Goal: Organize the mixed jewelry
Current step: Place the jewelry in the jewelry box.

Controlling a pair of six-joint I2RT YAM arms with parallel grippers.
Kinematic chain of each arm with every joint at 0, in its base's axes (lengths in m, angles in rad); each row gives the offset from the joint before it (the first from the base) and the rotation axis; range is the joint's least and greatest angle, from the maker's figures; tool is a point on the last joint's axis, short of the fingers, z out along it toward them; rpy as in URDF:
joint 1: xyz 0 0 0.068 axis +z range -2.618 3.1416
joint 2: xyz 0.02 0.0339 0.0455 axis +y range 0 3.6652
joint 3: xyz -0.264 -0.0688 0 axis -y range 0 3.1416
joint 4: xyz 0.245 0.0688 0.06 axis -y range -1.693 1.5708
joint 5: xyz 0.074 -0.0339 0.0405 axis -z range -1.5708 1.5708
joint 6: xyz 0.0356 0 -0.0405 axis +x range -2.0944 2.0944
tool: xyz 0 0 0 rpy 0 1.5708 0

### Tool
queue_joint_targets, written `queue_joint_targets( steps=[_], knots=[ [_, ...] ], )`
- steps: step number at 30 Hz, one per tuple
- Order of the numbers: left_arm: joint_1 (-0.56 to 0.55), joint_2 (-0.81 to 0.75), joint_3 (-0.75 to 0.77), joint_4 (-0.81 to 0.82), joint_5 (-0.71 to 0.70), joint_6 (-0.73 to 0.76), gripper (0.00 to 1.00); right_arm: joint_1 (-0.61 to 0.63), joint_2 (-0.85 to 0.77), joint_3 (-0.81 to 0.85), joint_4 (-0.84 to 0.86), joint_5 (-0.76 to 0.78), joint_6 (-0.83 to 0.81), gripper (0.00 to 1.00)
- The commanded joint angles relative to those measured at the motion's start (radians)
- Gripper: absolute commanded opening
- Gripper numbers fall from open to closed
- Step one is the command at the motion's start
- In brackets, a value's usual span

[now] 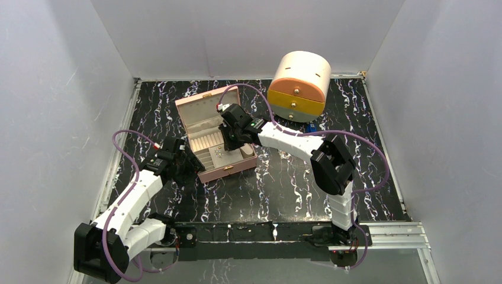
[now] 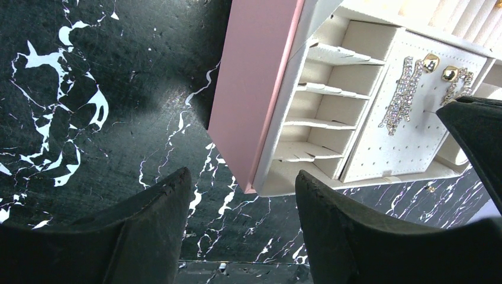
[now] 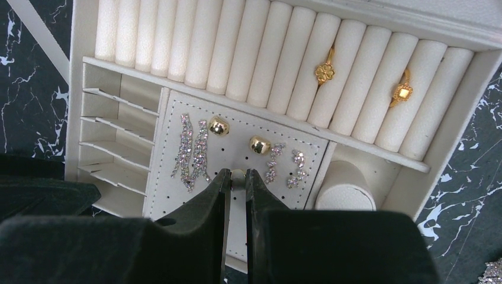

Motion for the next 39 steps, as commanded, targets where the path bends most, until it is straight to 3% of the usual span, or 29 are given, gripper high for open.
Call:
queue_joint_targets(
  steps=[1,14,21,24,28,39],
  knots=[
    [0.006,0.004,0.035,-0.022,-0.026,0.015,0.62,0.007,-0.04,0.027,-0.008,0.006,-0.001,0.09],
    [0.006,0.017,0.042,-0.022,-0.028,0.025,0.62,0.008,-0.021,0.045,-0.034,0.045,-0.017,0.09],
    [0.006,0.021,0.049,-0.026,-0.03,0.033,0.62,0.014,0.013,0.071,-0.029,0.024,-0.017,0.15],
    [0.006,0.023,0.057,-0.031,-0.033,0.035,0.62,0.017,0.033,0.099,-0.054,0.022,-0.015,0.2],
    [0.006,0.025,0.078,-0.044,-0.037,0.043,0.62,0.017,0.02,0.11,-0.055,0.021,-0.003,0.34],
    [0.007,0.009,0.164,-0.096,-0.056,0.076,0.65,0.013,-0.042,0.15,-0.105,0.033,0.042,0.48]
  ],
)
